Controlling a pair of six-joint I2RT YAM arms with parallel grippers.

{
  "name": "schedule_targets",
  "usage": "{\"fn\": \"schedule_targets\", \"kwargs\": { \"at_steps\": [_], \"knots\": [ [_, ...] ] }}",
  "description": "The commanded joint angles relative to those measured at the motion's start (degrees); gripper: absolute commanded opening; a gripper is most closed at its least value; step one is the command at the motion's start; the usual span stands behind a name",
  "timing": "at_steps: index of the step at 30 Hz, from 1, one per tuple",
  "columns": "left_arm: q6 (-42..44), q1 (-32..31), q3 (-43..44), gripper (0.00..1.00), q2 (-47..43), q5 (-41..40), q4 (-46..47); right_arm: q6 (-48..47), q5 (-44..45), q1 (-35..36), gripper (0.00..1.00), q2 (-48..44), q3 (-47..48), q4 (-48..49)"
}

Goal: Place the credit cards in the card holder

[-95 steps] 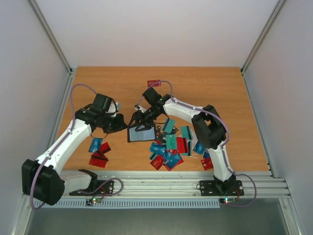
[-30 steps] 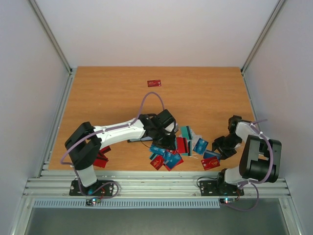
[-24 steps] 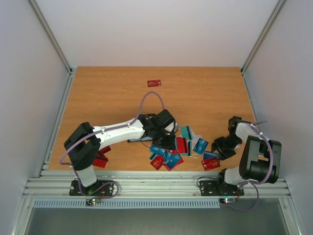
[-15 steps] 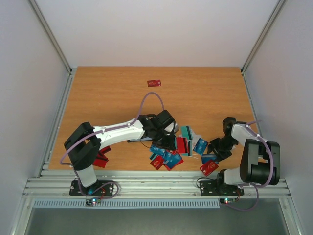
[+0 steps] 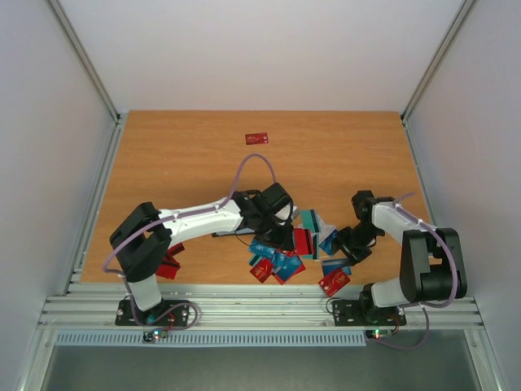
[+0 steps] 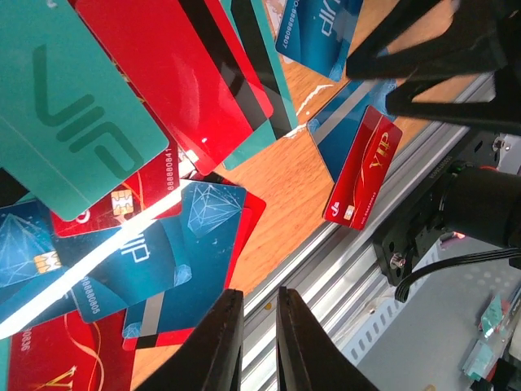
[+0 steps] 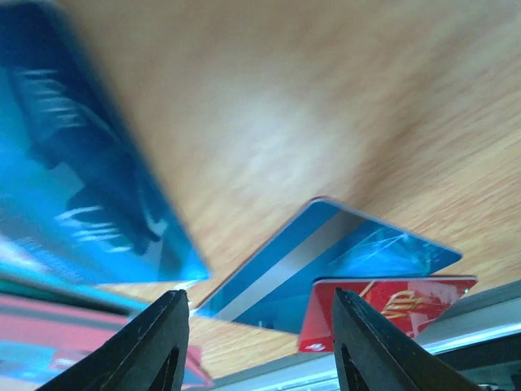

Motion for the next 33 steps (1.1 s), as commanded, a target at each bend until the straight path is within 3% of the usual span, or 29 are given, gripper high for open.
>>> {"fn": "schedule_targets", "kwargs": {
  "at_steps": [1,6,11,20,27,33],
  "knots": [
    [2.2,-0.1,2.4,0.15,3.4,3.1,2.7,-4.2,0.1,0.5,0.51,-2.2,5.7,-5.3],
    [3.4,-0.3,6.4,0.15,8.3,7.4,3.3,-9.6,2.2,0.5,0.57,-5.3,8.3,-13.7],
    [4.3,-1.1,10.6,0.15,14.0,12.0,3.4,-11.0,0.9,0.5,0.64,-10.4,4.8,-16.7],
    [5.2,-1.8,16.3,0.14,20.9,17.5,2.7,-11.6,-8.7,0.5,0.65,-18.6,-6.5,-9.4],
    [5.3,-1.8,17.8,0.14,23.2,18.0,2.2,-11.4,-10.6,0.5,0.65,-18.1,-11.9,-5.1],
    [4.1,-1.1,15.9,0.11,22.6,17.3,3.8,-10.7,-10.1,1.0,0.74,-16.9,-12.5,-2.1]
  ]
}}
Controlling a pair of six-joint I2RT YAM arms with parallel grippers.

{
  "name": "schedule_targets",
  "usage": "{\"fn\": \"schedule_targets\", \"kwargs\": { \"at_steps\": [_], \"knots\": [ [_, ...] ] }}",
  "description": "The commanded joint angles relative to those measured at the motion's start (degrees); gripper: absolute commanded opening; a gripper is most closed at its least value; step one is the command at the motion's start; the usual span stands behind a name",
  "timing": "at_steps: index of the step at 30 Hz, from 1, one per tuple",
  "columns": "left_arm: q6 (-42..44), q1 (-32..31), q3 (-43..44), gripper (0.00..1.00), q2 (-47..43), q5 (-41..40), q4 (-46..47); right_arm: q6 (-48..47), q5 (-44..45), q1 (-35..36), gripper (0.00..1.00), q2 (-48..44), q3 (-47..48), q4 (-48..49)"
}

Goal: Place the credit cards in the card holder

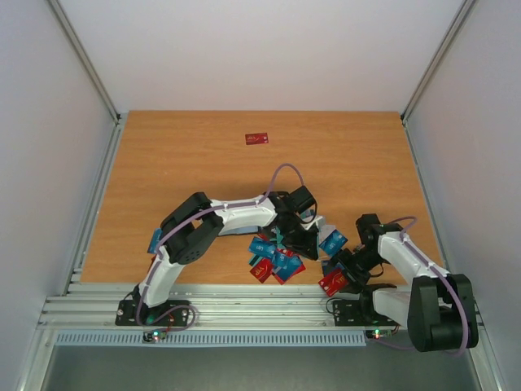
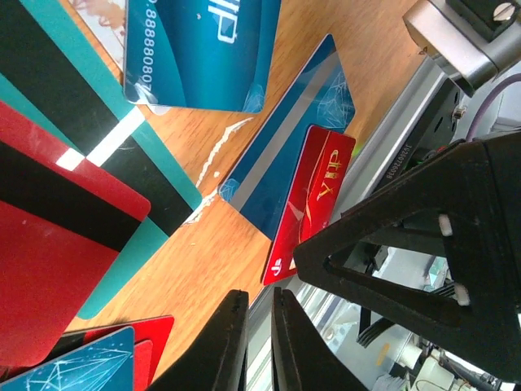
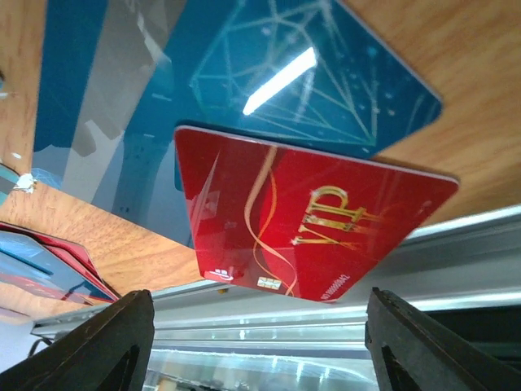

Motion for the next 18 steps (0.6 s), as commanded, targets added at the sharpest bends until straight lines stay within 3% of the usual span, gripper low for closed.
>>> {"fn": "schedule_targets", "kwargs": {
  "at_steps": [1,9,18],
  "knots": [
    [-0.7,0.4,-0.6,0.11,0.2,0.6,2.3,1.0,-0.5,1.0,0.75,1.1,-0.2,2.6],
    [-1.1,1.6,-1.7,0.11,-1.4,0.3,3.3,8.0,2.5,7.3,0.77,2.9,-0.5,5.0],
    [-1.2,2.5,-4.5,0.11,-3.0,0.7,5.3,14.2,9.1,13.2,0.69,4.0,1.0,4.3]
  ]
}}
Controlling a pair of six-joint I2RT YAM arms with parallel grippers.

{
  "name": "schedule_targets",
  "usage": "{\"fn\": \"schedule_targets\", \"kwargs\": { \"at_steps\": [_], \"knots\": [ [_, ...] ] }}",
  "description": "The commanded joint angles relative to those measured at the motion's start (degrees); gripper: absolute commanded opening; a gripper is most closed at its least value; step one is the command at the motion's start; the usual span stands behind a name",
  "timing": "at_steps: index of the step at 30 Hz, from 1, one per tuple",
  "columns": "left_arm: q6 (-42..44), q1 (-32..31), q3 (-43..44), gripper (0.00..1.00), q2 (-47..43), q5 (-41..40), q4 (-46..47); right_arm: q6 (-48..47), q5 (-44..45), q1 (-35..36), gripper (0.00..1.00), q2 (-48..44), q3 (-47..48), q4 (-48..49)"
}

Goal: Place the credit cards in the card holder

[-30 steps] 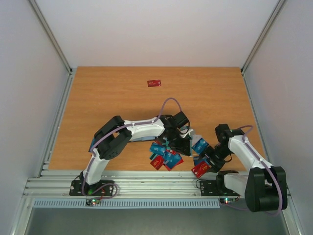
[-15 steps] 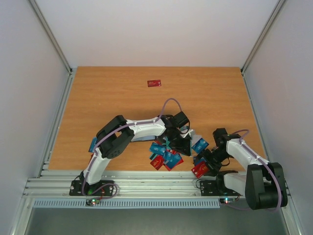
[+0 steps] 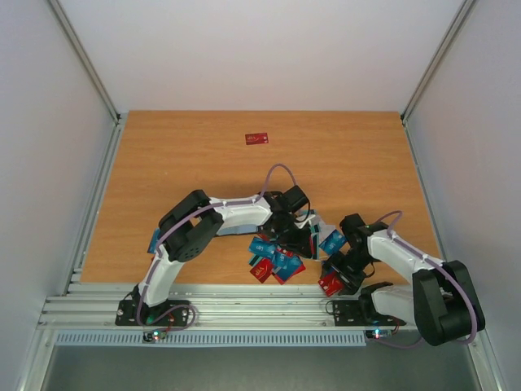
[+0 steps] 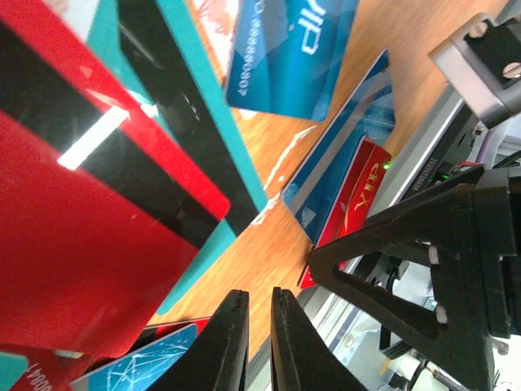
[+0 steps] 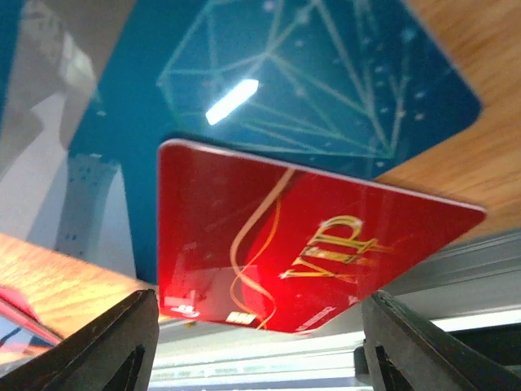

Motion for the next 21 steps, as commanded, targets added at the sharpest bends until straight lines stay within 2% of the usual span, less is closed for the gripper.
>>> {"fn": "schedule_targets", "kwargs": {
  "at_steps": [1,7,10,14,16,21],
  "knots": [
    [-0.2,0.6,-1.5,0.11,-3.0,0.9,2.8,5.5,5.2,3.0,0.68,1.5,1.4,0.1],
    [0.6,1.4,-2.5,0.11,-4.2,1.3,2.8,7.0,6.5,3.6,0.57,3.6,1.4,1.5],
    [1.0,1.8,-3.0,0.11,-4.4,1.5,2.7,7.4,6.9,3.7,0.57,4.7,1.3,2.4],
    [1.7,2.3,-3.2,0.11,-4.6,1.9,2.4,7.8,7.4,4.8,0.66,6.2,1.8,2.9],
    [1.8,2.4,-3.3,0.11,-4.7,2.1,2.3,8.1,7.4,5.2,0.67,6.3,2.0,3.1],
    [2.1,2.4,-3.7,0.11,-4.8,2.5,2.3,8.2,6.8,5.5,0.58,5.8,2.4,3.8]
  ]
}}
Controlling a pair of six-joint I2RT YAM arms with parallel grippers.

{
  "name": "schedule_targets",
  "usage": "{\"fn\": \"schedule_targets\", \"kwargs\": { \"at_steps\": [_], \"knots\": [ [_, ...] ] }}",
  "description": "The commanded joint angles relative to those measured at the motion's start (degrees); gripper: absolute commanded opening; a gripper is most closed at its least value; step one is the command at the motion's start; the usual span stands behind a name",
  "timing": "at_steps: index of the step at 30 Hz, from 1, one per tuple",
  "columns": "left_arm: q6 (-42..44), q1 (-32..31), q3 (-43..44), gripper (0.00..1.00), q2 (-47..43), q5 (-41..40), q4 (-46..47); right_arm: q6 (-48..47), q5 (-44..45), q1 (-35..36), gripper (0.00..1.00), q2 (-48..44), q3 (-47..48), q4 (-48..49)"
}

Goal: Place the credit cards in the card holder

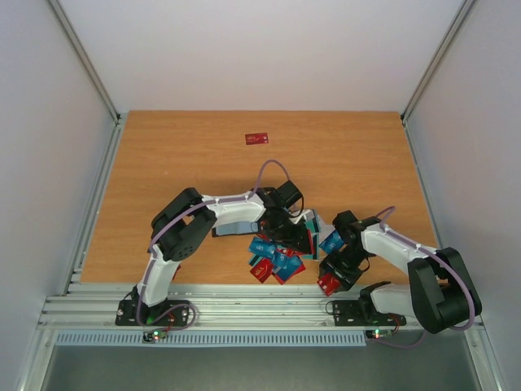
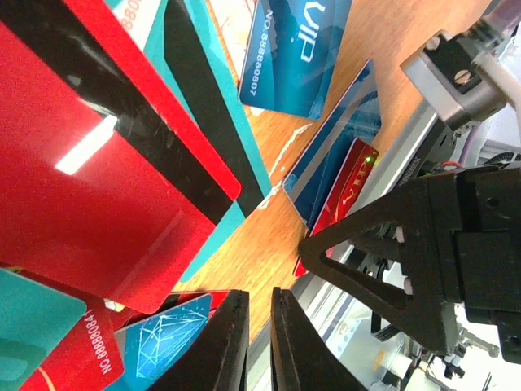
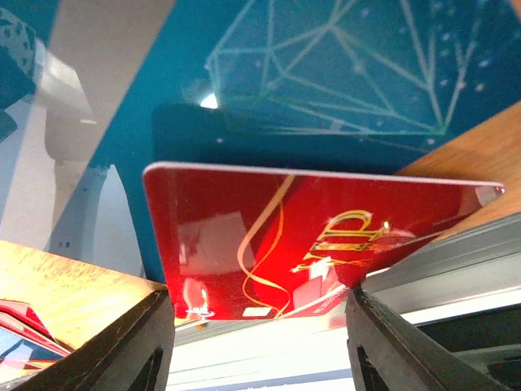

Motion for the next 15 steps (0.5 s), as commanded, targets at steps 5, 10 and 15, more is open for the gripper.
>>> {"fn": "schedule_targets", "kwargs": {
  "at_steps": [5,10,15],
  "knots": [
    [1.6,0.1,-1.3,0.11,-2.3,1.5,1.4,1.3,4.1,1.4,0.54,1.4,1.1,2.7],
    [2.0,0.3,-1.9,0.11,-3.1,1.3,1.2,-0.7,2.6,2.6,0.49,3.7,4.1,3.3],
    [2.3,0.9,-2.8,0.11,-4.0,1.0,1.3,-1.8,3.0,4.3,0.5,5.2,6.9,3.0]
  ]
}}
